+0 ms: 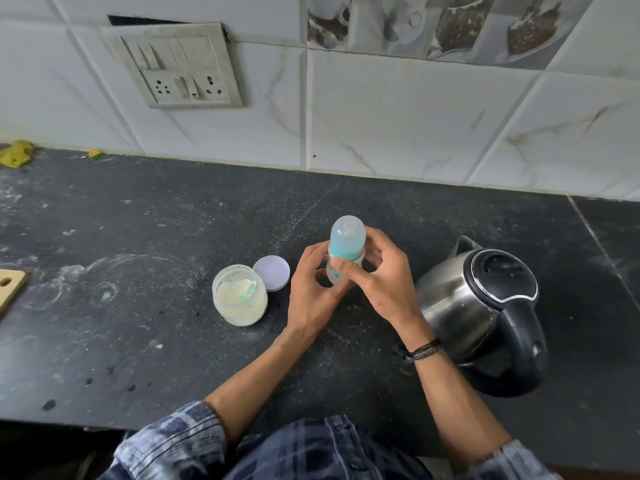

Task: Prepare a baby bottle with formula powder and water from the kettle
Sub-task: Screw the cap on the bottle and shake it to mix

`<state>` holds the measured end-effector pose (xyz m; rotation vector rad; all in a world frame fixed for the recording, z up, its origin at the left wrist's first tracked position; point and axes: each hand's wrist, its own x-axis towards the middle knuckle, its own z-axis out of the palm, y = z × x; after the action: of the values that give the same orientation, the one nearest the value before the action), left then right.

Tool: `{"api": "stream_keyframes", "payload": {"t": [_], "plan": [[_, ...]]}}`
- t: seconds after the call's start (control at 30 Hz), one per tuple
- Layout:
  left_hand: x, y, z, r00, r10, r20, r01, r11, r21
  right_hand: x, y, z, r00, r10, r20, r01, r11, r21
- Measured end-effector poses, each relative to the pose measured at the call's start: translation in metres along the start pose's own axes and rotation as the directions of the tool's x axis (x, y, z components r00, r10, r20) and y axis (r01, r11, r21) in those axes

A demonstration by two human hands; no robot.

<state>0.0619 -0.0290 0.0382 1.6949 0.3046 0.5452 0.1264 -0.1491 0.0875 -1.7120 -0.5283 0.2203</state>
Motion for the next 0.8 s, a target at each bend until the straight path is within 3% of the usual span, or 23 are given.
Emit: {"api": "stream_keyframes", "payload": {"t": [0.37, 0.8], "plan": [[0.006, -0.003, -0.012, 0.968, -0.018, 0.251, 0.062, 0.984, -0.170, 0.001, -0.029, -0.005, 0.926, -0.238, -0.292, 0.238, 0.971, -0.037], [-0.002, -0.016, -0.016, 0.968, -0.089, 0.233, 0.097, 0.995, -0.023, -0.014, 0.010, 0.017, 0.975, -0.147, -0.165, 0.140, 0.988, -0.059]]}}
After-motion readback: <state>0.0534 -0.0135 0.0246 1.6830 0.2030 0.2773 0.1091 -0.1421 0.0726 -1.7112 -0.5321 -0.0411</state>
